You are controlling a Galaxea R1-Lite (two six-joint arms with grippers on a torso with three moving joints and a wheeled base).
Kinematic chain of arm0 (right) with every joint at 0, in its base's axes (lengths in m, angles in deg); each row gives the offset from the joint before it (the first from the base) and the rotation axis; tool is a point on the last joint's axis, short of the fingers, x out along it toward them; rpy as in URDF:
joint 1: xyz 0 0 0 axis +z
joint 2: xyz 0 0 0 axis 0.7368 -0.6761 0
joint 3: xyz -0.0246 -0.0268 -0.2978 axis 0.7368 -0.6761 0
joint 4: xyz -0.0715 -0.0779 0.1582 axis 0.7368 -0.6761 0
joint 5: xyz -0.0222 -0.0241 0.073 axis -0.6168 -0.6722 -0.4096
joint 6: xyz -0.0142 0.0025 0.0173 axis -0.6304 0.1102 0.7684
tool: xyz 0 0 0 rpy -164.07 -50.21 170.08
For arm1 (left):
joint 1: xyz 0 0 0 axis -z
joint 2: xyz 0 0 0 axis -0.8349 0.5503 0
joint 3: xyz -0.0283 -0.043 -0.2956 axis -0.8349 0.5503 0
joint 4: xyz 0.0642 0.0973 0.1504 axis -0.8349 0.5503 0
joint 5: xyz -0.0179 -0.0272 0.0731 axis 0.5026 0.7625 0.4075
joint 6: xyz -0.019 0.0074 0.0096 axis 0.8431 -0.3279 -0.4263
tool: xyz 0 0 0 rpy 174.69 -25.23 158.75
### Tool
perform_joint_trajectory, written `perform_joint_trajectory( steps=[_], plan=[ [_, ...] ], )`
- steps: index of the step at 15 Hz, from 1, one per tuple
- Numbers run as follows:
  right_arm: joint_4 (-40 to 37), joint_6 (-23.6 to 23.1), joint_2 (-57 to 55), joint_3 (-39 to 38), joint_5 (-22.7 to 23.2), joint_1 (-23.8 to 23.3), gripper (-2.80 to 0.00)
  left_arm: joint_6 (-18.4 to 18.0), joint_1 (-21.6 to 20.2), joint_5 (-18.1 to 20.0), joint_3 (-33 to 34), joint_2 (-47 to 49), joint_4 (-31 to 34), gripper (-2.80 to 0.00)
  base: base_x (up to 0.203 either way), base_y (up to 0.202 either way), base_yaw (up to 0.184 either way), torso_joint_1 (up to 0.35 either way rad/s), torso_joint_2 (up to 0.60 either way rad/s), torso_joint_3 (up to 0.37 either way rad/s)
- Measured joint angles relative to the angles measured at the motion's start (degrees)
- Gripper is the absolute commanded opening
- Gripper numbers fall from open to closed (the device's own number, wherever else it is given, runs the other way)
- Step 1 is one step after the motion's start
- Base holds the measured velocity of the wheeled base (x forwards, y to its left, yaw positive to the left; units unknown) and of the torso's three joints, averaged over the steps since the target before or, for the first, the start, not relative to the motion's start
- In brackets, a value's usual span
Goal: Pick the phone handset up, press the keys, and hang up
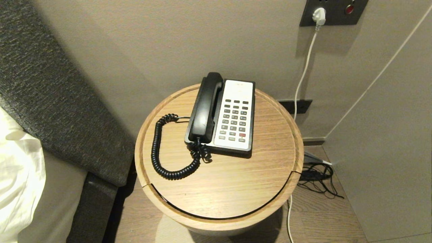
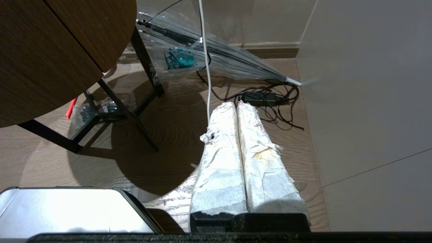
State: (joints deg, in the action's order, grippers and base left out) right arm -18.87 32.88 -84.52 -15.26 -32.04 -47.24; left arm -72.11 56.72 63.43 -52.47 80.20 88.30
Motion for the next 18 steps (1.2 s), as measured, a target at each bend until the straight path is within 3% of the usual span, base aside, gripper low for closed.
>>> perform_joint_trajectory(
  steps=[9, 18],
  plan=[
    [0.0, 0.0, 0.0, 0.0, 0.0, 0.0, -2.8, 1.2, 0.0, -0.6, 0.1, -0.1, -0.1, -2.8, 0.0, 0.0, 0.0, 0.001, 0.0, 0.016],
    [0.0, 0.0, 0.0, 0.0, 0.0, 0.0, -2.8, 1.3, 0.0, -0.8, -0.1, -0.1, 0.5, -2.8, 0.0, 0.0, 0.0, 0.003, 0.0, 0.196]
  ],
)
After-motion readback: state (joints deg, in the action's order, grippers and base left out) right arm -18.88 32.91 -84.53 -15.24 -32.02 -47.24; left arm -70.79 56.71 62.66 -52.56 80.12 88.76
